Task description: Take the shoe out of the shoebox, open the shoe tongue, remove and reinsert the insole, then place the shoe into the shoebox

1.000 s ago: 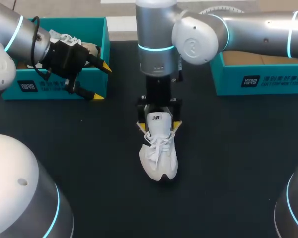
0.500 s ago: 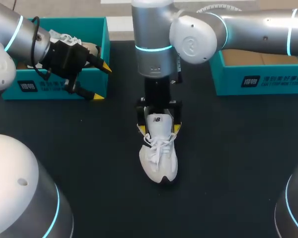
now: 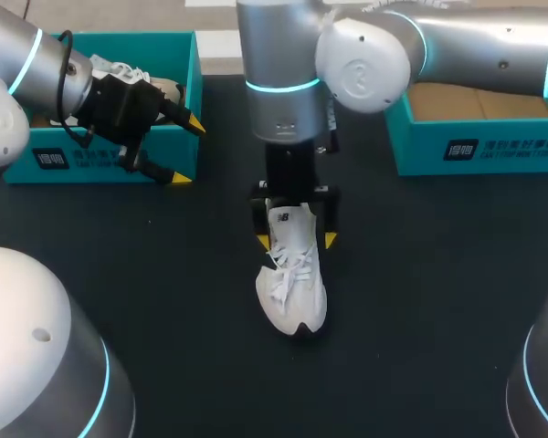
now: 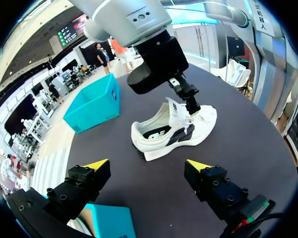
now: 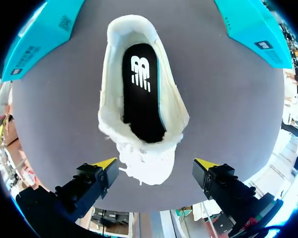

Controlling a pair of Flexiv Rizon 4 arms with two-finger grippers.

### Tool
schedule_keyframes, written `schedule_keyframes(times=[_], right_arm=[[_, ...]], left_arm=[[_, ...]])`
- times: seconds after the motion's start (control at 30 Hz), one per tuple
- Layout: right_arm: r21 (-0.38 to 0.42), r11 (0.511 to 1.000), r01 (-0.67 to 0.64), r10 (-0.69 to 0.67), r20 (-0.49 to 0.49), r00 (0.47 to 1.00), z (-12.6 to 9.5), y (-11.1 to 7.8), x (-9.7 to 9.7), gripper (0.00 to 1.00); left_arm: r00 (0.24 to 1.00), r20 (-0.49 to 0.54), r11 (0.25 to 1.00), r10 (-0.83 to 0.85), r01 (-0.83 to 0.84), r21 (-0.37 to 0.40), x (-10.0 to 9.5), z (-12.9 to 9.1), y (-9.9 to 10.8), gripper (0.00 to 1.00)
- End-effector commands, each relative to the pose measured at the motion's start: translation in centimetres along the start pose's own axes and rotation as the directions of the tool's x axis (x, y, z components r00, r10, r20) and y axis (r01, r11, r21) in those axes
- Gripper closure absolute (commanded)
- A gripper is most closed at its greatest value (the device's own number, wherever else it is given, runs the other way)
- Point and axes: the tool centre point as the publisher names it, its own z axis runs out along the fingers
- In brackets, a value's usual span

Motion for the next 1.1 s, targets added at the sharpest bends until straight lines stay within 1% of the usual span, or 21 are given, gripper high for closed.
schedule_keyframes(times=[0.03,0.07,0.1,0.13,0.17,0.23,0.43,0.5,0.67,0.93,1.03,1.1], right_arm=[[-0.033,0.999,0.006,-0.005,0.014,1.000,-1.3,-1.0,0.1,0.00],[-0.036,0.999,0.006,-0.005,0.020,1.000,-1.5,-1.1,0.3,0.00],[-0.040,0.999,0.027,-0.026,0.022,0.999,-1.6,-1.1,0.6,0.11],[-0.041,0.998,0.036,-0.035,0.023,0.999,-1.6,-1.1,0.9,0.34],[-0.041,0.998,0.037,-0.036,0.024,0.999,-1.7,-1.1,1.1,0.49],[-0.044,0.998,0.055,-0.054,0.022,0.998,-1.6,-1.0,1.5,0.57],[-0.039,0.998,0.058,-0.057,0.021,0.998,-1.2,-0.4,1.5,0.55],[-0.037,0.998,0.059,-0.058,0.026,0.998,-1.1,-0.3,1.3,0.54],[-0.029,0.998,0.062,-0.061,0.030,0.998,-0.6,0.2,0.8,0.54],[-0.038,0.995,0.092,-0.091,0.038,0.995,-0.3,2.5,0.7,0.57],[-0.042,0.994,0.101,-0.100,0.044,0.994,-0.2,3.4,0.5,0.62],[-0.049,0.992,0.112,-0.110,0.042,0.993,-0.1,3.9,0.4,0.72]], left_arm=[[1.000,-0.001,1.000,0.000,0.000,-0.002,0.0,0.0,0.0,0.00],[1.000,-0.001,1.000,0.000,0.000,-0.002,0.0,0.0,0.0,0.00],[1.000,-0.001,1.000,0.000,0.000,-0.002,0.0,0.0,0.0,0.00],[1.000,-0.001,1.000,0.000,0.000,-0.002,0.0,0.0,0.0,0.00],[1.000,-0.001,1.000,0.000,0.000,-0.002,0.0,0.0,0.0,0.00],[1.000,-0.001,1.000,0.000,0.000,-0.002,0.0,0.0,0.0,0.00],[1.000,-0.001,1.000,0.000,0.000,-0.002,0.0,0.0,0.0,0.00],[1.000,-0.001,1.000,0.000,0.000,-0.002,0.0,0.0,0.0,0.00],[1.000,-0.001,1.000,0.000,0.000,-0.002,0.0,0.0,0.0,0.00],[1.000,-0.001,1.000,0.000,0.000,-0.002,0.0,0.0,0.0,0.00],[1.000,-0.001,1.000,0.000,0.000,-0.002,0.0,0.0,0.0,0.00],[1.000,-0.001,1.000,0.000,0.000,-0.002,0.0,0.0,0.0,0.00]])
